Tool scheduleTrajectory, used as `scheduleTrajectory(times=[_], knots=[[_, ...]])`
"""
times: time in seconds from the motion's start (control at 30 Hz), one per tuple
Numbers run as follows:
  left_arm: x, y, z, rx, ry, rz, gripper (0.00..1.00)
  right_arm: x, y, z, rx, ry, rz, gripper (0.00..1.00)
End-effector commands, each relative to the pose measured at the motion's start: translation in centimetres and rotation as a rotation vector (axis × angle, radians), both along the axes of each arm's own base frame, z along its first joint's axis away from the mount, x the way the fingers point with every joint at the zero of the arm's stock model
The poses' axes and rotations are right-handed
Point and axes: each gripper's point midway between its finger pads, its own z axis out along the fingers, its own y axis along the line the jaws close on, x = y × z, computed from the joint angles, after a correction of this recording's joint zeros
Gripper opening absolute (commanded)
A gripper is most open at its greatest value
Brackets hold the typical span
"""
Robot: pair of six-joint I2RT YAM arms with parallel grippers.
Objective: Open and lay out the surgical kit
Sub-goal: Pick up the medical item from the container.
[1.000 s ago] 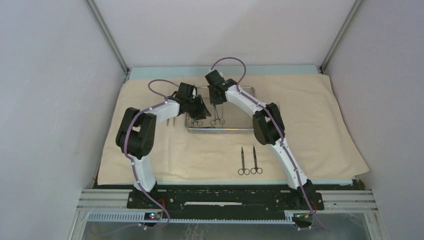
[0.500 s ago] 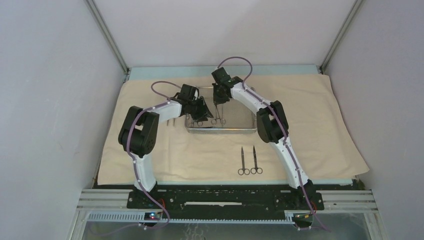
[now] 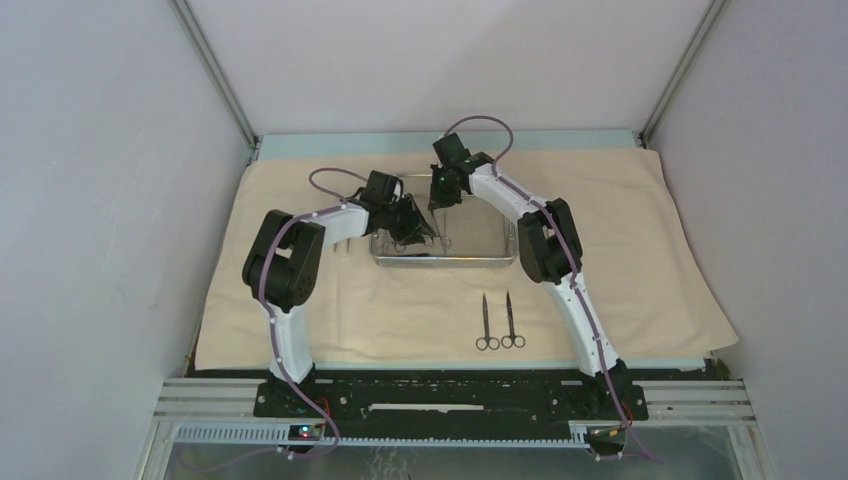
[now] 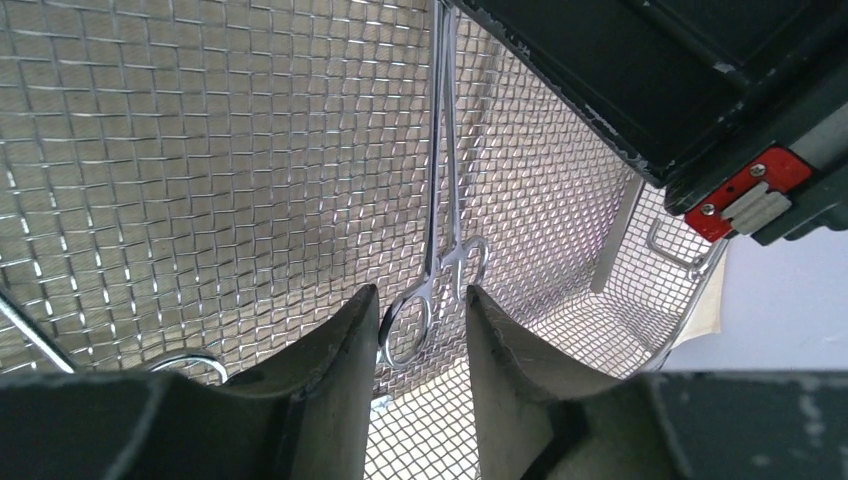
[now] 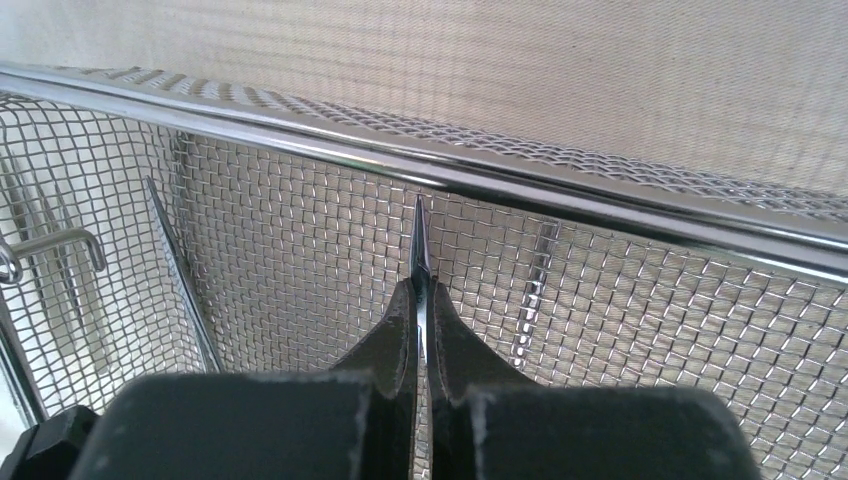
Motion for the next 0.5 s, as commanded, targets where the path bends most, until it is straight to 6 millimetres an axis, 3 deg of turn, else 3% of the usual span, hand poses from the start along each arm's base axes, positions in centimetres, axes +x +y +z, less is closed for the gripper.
scheduleTrajectory(times=[0.0, 0.2, 0.47], knots=[[-0.4, -1.0, -0.2, -0.067, 0.03, 0.015, 0.41, 0.4, 0.4, 4.2, 0.078, -0.041, -0.021, 0.0], [0.0, -1.8, 0.8, -0.134, 0.043, 0.045, 0.34, 0.3, 0.2, 4.0, 0.091, -0.03, -0.03, 0.0], [0.4, -2.3, 1.7, -0.183, 0.053, 0.065, 0.06, 0.2, -0.1, 4.9, 0.103, -0.039, -0.033, 0.0]])
